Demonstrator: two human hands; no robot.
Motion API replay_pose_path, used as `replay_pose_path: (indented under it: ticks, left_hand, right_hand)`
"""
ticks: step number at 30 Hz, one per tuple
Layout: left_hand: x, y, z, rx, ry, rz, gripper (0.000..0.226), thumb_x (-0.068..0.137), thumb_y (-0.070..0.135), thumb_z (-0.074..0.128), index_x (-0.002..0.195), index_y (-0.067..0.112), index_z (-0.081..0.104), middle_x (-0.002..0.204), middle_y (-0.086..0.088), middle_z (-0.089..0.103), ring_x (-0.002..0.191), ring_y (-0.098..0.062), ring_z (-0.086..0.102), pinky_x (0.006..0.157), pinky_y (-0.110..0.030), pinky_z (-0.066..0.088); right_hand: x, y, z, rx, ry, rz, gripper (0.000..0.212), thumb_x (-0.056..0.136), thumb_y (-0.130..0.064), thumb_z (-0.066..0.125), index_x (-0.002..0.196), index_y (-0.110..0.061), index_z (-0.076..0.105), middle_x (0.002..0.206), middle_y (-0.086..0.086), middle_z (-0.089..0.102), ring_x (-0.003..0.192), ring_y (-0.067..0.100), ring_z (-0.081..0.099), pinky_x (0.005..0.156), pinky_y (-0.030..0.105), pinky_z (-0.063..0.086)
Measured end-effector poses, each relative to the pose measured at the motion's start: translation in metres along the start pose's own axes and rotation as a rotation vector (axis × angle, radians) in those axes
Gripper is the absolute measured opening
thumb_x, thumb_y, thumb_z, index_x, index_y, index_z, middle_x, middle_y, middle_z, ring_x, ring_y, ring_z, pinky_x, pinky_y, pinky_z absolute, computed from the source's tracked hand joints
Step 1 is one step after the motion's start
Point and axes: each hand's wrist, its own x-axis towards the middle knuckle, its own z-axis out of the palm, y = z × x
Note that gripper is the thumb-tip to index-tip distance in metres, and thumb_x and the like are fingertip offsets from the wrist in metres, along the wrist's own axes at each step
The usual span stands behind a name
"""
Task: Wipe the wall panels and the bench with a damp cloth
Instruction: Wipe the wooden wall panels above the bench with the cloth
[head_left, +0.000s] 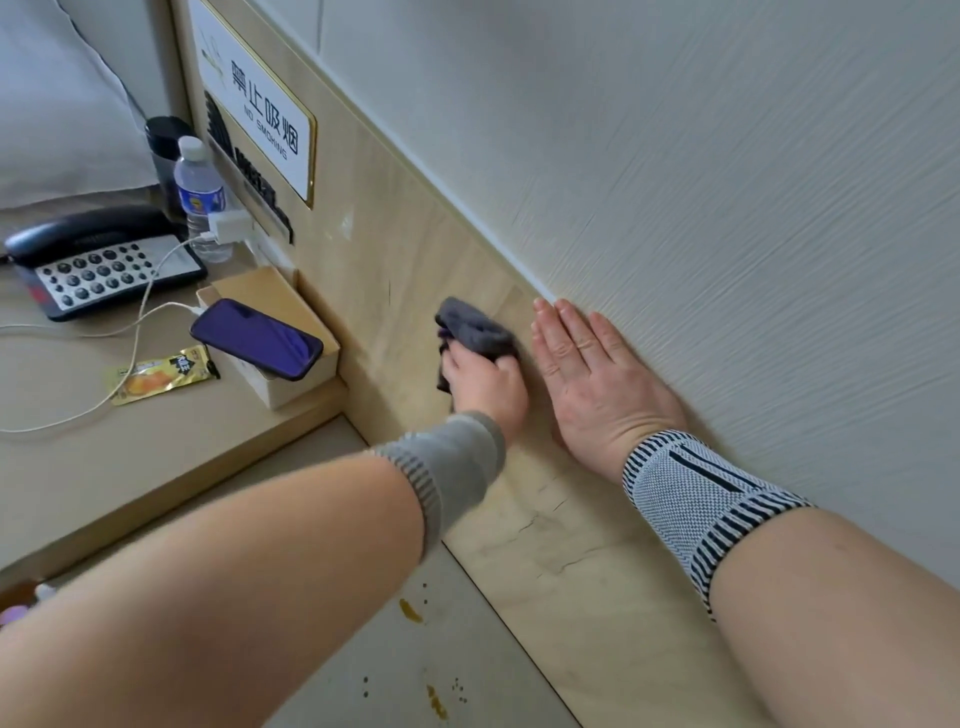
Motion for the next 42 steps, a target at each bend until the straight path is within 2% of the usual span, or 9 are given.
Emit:
replay_pose_path:
  ticks: [5,9,13,16,18,24,33,38,42]
  left_hand:
    - [0.06,0.024,-0.027,-0.03,0.117,-0.003,0.059,0.097,0.02,0.046,0.151,0.009,0.027,0.158,-0.011,0.025,0.143,-0.031,0.031,0.117,-0.045,0.028]
    - [-0.004,-0.022,0.008,-0.079,0.018,-0.018,0.061,0.095,0.019,0.052,0.149,0.002,0.028,0.158,-0.017,0.025,0.145,-0.03,0.026,0.119,-0.038,0.022]
    - [-0.047,-0.06,0.021,-0.068,-0.153,0.016,0.077,0.087,0.037,0.05,0.153,0.01,0.021,0.158,-0.011,0.026,0.144,-0.029,0.03,0.117,-0.046,0.03]
    - [0.011,-0.049,0.012,-0.054,-0.006,-0.002,0.091,0.07,0.044,0.04,0.156,0.022,0.017,0.157,-0.011,0.031,0.14,-0.036,0.037,0.111,-0.053,0.037]
    - [0.033,-0.033,0.003,-0.045,0.038,-0.044,0.087,0.075,0.041,0.042,0.156,0.022,0.017,0.157,-0.008,0.032,0.139,-0.035,0.038,0.112,-0.053,0.036]
    - [-0.066,-0.067,0.047,-0.059,-0.005,0.089,0.072,0.098,0.012,0.045,0.157,0.006,0.006,0.166,-0.006,-0.001,0.151,-0.015,0.001,0.111,-0.011,-0.007]
    - [-0.011,-0.078,0.03,-0.022,0.026,-0.128,0.083,0.079,0.047,0.04,0.156,0.026,0.018,0.157,-0.007,0.034,0.139,-0.034,0.039,0.111,-0.053,0.037]
    - [-0.079,-0.069,0.06,-0.017,0.006,0.086,0.071,0.098,0.015,0.041,0.158,0.011,0.004,0.166,-0.001,-0.004,0.151,-0.014,-0.003,0.114,-0.016,-0.006]
    - [-0.075,-0.101,0.067,-0.01,0.018,0.194,0.067,0.098,0.018,0.043,0.158,0.012,0.012,0.165,-0.001,0.005,0.151,-0.014,0.002,0.123,-0.028,0.002]
  right_hand:
    - [-0.003,0.001,0.003,0.011,-0.003,-0.037,0.061,0.092,-0.022,0.02,0.145,-0.001,-0.002,0.157,0.013,-0.004,0.148,0.032,0.014,0.117,0.045,-0.007]
    - [0.002,0.0,-0.001,0.045,0.014,0.019,0.061,0.086,-0.023,0.019,0.143,0.001,0.015,0.156,0.018,0.026,0.143,0.033,0.031,0.117,0.043,0.003]
    - [0.0,0.002,-0.008,0.024,-0.064,-0.035,0.07,0.088,-0.03,0.022,0.143,0.004,-0.006,0.158,0.019,-0.007,0.149,0.034,0.008,0.116,0.044,-0.011]
    - [0.001,0.0,-0.011,0.045,-0.102,0.001,0.072,0.082,-0.028,0.04,0.145,0.002,0.023,0.156,0.017,0.028,0.143,0.032,0.031,0.116,0.042,0.005]
    - [-0.001,0.001,-0.009,0.023,-0.048,-0.006,0.072,0.088,-0.028,0.039,0.145,0.004,0.008,0.159,0.018,0.015,0.147,0.033,0.019,0.118,0.043,-0.003]
    - [-0.003,0.005,-0.015,0.077,-0.134,-0.057,0.072,0.095,-0.032,0.017,0.148,0.004,-0.017,0.157,0.021,-0.022,0.147,0.035,-0.015,0.111,0.043,-0.019]
    - [-0.003,0.005,-0.014,0.123,-0.111,-0.051,0.069,0.101,-0.029,0.022,0.148,0.005,-0.014,0.158,0.022,-0.019,0.148,0.036,-0.011,0.114,0.044,-0.014]
    - [-0.003,0.005,-0.011,0.112,-0.112,-0.062,0.071,0.1,-0.033,0.022,0.148,0.005,-0.015,0.157,0.022,-0.021,0.148,0.036,-0.013,0.114,0.044,-0.015]
    - [-0.004,0.007,-0.013,0.122,-0.112,-0.059,0.072,0.101,-0.033,0.023,0.147,0.005,-0.017,0.157,0.021,-0.022,0.148,0.035,-0.014,0.115,0.044,-0.014]
